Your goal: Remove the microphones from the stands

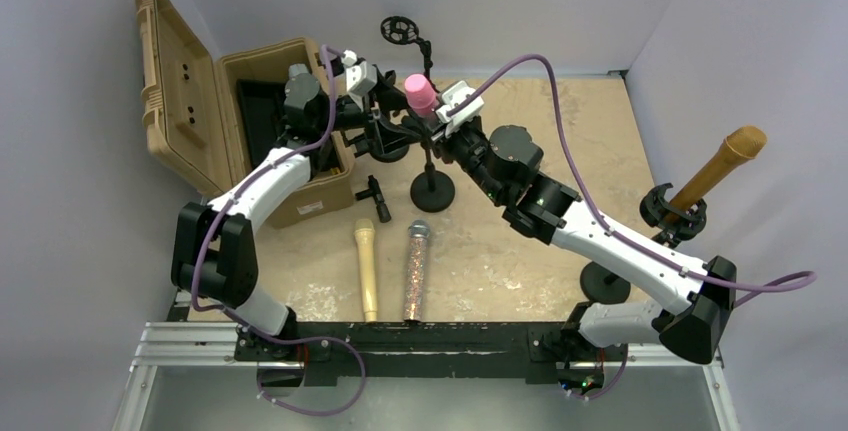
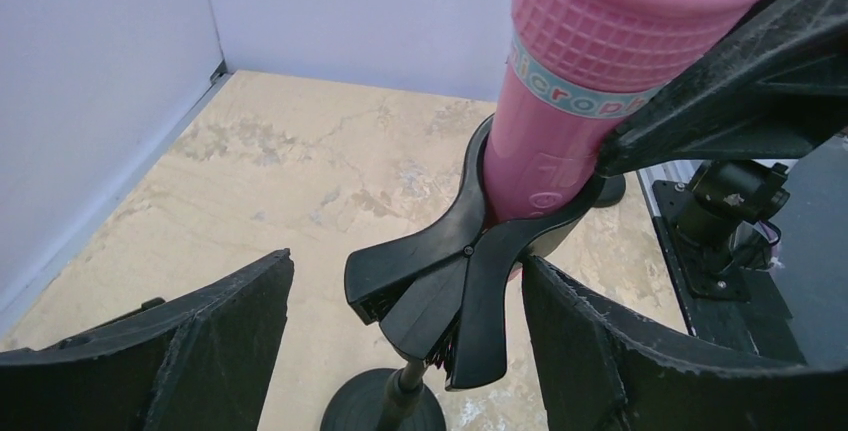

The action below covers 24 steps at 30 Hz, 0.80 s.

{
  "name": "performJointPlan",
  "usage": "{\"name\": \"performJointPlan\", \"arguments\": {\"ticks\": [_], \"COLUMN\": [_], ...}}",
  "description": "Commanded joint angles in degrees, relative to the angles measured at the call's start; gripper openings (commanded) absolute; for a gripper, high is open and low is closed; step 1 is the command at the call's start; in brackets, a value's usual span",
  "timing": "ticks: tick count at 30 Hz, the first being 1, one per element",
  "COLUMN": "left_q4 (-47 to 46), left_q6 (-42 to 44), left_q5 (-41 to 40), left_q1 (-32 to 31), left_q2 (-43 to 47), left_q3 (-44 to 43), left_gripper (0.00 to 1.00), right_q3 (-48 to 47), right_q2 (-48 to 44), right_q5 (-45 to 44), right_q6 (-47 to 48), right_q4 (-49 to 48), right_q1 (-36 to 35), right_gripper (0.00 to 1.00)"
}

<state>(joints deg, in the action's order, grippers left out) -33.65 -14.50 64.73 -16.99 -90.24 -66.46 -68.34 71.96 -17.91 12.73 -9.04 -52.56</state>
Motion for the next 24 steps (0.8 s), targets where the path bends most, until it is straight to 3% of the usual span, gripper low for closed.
{"name": "performJointPlan", "arguments": {"ticks": [1, 6, 15, 19, 21, 23, 24], "left_q4": [-7.96, -5.74, 10.68, 17.72, 21.69, 25.13, 27.19], "left_q6": [-0.58, 2.54, 14.08, 20.65, 23.7, 26.86, 28.34], "left_q5": [4.29, 4.19, 5.22, 4.42, 3.26, 0.59, -1.59], "left_q1": [-0.68, -1.98, -2.96, -2.95, -2.96, -3.02, -3.09], "left_q2": [0.39, 2.25, 3.76, 5.04, 5.8, 6.72, 7.2], "left_q3": [-1.23, -0.19, -1.17, -1.86, -2.46, -2.77, -2.87], "left_gripper": [0.81, 0.77, 0.7, 0.48, 0.29, 0.02, 0.0], "right_q3": [-0.84, -0.74, -0.32, -0.05, 0.25, 0.75, 1.01], "right_q2": [-3.14, -2.59, -2.44, -2.98, -3.34, -3.56, -3.52], "right_q5": [4.22, 4.88, 5.53, 5.45, 5.03, 2.66, 1.5], "right_q6": [1.24, 1.15, 0.98, 0.85, 0.8, 0.74, 0.6], "right_q4": [-8.17, -8.5, -8.54, -8.58, -9.05, -10.03, -10.4], "right_q1": [0.61, 1.47, 1.86, 1.9, 1.93, 2.01, 2.21], "right_gripper": [0.0, 0.0, 0.0, 0.0, 0.0, 0.0, 0.0]}}
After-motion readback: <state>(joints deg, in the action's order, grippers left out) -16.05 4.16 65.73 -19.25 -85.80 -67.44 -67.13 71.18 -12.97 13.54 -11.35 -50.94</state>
